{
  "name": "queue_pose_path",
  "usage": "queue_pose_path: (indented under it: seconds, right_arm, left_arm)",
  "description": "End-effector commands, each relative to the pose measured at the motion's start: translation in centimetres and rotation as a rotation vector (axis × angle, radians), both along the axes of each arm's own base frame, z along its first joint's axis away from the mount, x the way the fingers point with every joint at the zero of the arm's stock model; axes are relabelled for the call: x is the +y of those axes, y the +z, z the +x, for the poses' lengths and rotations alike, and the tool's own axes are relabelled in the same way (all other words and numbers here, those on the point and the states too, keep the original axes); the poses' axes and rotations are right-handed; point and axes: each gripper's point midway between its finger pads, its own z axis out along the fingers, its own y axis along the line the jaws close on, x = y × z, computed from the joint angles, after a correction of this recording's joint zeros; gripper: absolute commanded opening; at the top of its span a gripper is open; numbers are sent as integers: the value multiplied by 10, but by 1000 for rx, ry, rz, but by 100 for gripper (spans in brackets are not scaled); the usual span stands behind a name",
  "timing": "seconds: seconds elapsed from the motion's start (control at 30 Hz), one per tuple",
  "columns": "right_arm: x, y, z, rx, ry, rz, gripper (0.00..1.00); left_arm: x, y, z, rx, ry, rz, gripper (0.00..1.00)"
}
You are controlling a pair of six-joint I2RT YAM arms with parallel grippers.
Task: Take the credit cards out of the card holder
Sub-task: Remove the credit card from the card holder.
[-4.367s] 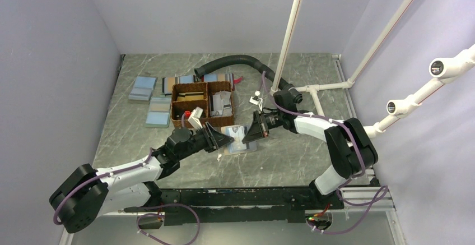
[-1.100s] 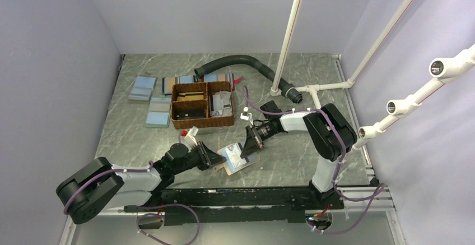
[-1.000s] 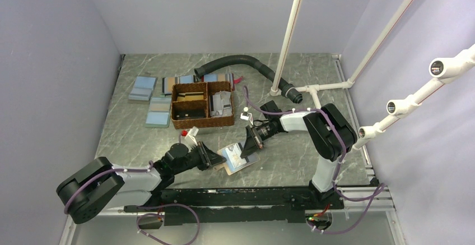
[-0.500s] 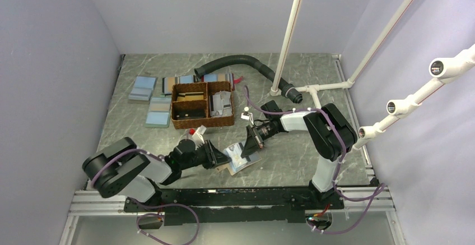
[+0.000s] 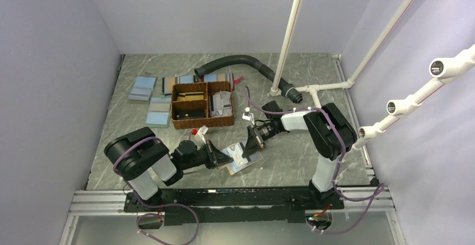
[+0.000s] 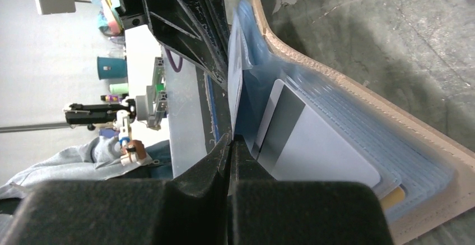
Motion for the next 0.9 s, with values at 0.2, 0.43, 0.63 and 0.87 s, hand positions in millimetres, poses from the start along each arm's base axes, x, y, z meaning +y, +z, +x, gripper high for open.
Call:
queue_pose_path:
  seconds: [0.2,0.43,0.63,0.87]
  right_arm:
    - [0,4,13,-64,-3,29,0]
    - [-3,0,16,-68,-15,15,0]
    - [-7,-4,19,-88,-26,-15,0]
    - [-26,8,42,-209,-100,-70,0]
  left_arm:
    - [0,3,-1,8,1,-66,0]
    - [7,-7,-3,52,28,-62,0]
    - [10,-8,-2,66,37,-31,0]
    - [23,-18,-4,134,77,76,0]
